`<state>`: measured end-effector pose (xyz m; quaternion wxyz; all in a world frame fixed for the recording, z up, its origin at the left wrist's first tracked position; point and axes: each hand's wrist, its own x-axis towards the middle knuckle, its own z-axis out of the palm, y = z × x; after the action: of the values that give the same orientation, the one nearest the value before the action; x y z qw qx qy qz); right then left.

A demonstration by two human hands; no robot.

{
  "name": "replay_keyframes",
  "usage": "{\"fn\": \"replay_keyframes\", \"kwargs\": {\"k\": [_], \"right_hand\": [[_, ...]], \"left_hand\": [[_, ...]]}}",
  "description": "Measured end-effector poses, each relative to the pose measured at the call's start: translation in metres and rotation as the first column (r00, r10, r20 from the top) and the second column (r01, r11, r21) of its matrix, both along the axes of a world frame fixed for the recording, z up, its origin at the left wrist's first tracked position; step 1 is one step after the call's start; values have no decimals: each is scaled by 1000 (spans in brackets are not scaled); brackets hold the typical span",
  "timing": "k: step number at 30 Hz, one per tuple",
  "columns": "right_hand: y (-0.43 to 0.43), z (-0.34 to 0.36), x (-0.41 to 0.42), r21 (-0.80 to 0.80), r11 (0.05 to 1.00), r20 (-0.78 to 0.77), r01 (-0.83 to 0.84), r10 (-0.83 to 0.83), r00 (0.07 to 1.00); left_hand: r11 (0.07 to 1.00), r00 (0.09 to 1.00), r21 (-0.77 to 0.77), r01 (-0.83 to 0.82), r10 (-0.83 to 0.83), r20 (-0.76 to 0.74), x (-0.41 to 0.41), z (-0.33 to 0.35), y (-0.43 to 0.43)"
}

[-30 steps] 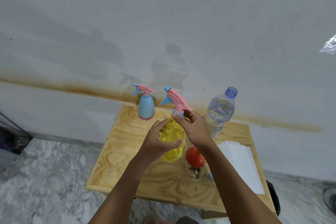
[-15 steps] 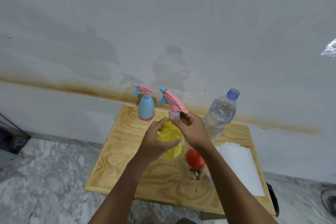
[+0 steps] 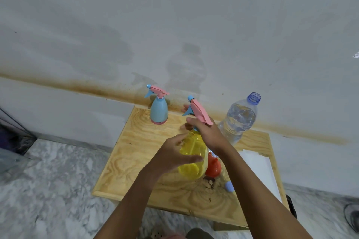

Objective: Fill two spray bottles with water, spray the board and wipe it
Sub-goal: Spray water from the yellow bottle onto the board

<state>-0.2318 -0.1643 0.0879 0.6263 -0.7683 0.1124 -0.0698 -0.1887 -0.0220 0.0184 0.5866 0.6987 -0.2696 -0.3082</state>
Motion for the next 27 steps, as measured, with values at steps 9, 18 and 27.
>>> {"fn": "replay_keyframes", "kwargs": {"k": [9,18,27], "right_hand": [[-13,-26,-6,30,999,-182,39,-33,983],[-14,-73,-13,-153,971,-529,-184,77,845],[-7,-81,2,-131,966,-625,-221,93,775]], "left_hand": [[955,987,270,-121,144,-67,1,-59,25],[502,915,778,-378,77,396,-21,-133,34],[468,890,781,-414,29,455,-21,-135,32]]}}
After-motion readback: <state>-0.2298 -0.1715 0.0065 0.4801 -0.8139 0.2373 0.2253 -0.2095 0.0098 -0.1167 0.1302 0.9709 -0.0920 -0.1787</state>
